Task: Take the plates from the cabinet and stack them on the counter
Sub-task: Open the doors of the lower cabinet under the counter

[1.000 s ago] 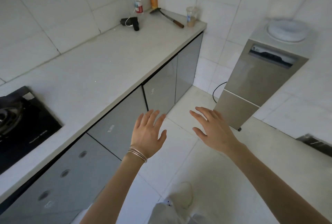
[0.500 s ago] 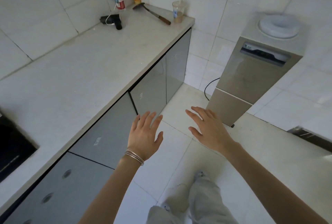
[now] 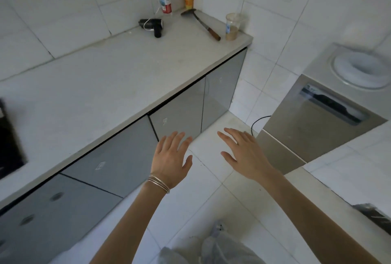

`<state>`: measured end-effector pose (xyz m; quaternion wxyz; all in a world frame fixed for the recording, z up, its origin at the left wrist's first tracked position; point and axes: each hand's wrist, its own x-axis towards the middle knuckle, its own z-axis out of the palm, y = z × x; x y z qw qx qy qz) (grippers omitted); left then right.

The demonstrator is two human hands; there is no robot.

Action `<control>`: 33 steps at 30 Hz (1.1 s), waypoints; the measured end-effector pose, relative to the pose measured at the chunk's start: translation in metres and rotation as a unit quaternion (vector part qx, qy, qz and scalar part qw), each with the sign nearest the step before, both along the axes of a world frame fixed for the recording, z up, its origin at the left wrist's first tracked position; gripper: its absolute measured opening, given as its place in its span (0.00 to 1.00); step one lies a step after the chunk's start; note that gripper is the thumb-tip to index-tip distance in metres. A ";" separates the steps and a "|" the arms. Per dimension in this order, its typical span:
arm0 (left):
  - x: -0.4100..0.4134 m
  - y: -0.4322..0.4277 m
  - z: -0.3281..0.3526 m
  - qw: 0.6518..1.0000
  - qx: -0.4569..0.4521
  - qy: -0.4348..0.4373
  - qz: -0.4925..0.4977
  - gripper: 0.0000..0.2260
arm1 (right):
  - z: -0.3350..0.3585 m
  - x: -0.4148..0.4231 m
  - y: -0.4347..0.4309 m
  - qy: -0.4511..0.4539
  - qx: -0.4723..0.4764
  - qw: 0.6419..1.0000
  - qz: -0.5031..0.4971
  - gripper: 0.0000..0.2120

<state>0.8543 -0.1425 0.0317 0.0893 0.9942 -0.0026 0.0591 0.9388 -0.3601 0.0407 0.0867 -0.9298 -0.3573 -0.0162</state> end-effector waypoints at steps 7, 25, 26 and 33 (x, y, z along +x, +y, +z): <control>-0.012 0.009 -0.008 0.993 0.003 0.016 0.119 0.22 | -0.005 0.041 0.025 0.028 -0.011 0.993 0.110 0.23; -0.064 0.090 -0.022 0.969 -0.003 0.026 0.247 0.21 | -0.019 0.040 0.153 0.039 -0.017 0.969 0.241 0.26; -0.065 0.097 -0.022 0.969 -0.004 0.027 0.244 0.21 | -0.021 0.039 0.157 0.037 -0.018 0.970 0.240 0.26; -0.049 0.150 -0.026 0.983 -0.003 0.027 0.180 0.21 | -0.029 0.042 0.185 0.015 -0.014 0.980 0.196 0.24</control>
